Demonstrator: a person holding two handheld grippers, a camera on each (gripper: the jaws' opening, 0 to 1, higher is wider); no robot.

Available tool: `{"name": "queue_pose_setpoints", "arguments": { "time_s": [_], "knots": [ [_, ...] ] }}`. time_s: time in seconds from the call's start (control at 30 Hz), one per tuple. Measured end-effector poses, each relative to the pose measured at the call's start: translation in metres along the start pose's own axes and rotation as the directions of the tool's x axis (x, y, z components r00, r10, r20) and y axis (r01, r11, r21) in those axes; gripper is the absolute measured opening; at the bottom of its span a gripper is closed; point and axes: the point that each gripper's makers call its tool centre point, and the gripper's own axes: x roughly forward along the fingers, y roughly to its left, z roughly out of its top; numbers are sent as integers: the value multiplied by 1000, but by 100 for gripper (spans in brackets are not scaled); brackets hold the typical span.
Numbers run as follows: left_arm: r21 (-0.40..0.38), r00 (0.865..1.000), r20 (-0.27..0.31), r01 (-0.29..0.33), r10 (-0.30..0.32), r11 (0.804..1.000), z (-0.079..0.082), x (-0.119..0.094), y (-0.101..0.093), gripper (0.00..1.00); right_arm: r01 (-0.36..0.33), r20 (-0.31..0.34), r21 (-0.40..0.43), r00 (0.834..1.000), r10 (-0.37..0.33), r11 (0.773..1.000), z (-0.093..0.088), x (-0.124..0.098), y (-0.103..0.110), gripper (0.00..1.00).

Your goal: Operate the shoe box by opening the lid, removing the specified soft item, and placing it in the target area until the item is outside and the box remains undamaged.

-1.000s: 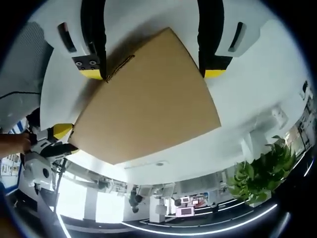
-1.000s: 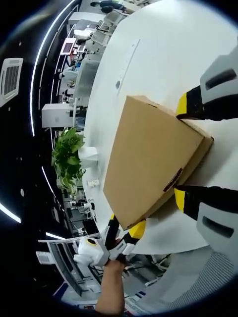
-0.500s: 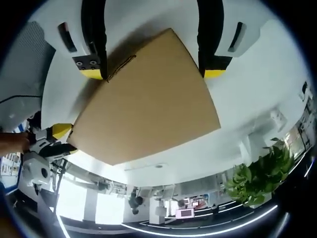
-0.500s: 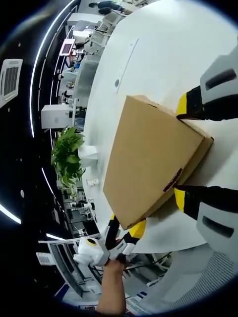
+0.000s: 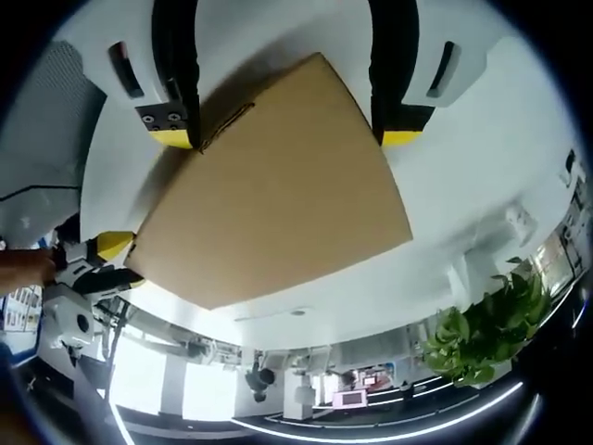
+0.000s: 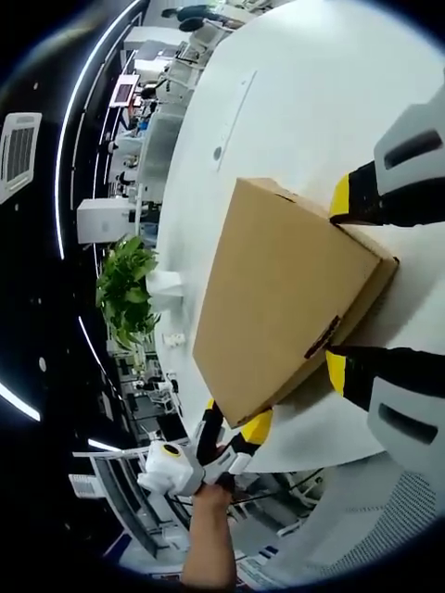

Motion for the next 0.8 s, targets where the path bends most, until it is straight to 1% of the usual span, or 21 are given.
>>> {"name": "queue_pose_setpoints", "arguments": {
  "time_s": [0.33,0.57,0.8],
  "knots": [
    [9,1000,-9,5,-5,1000,-3,-4,4,75,-1,-7,-8,1000,1,1000,0,1,6,47],
    [7,1000,-2,1,-1,1000,-3,-5,4,75,4,-3,-26,1000,-4,1000,-1,1,6,47],
    [4,1000,-8,-3,3,1000,-3,-6,1,74,6,-1,-23,1000,-6,1000,0,1,6,47]
  ]
}}
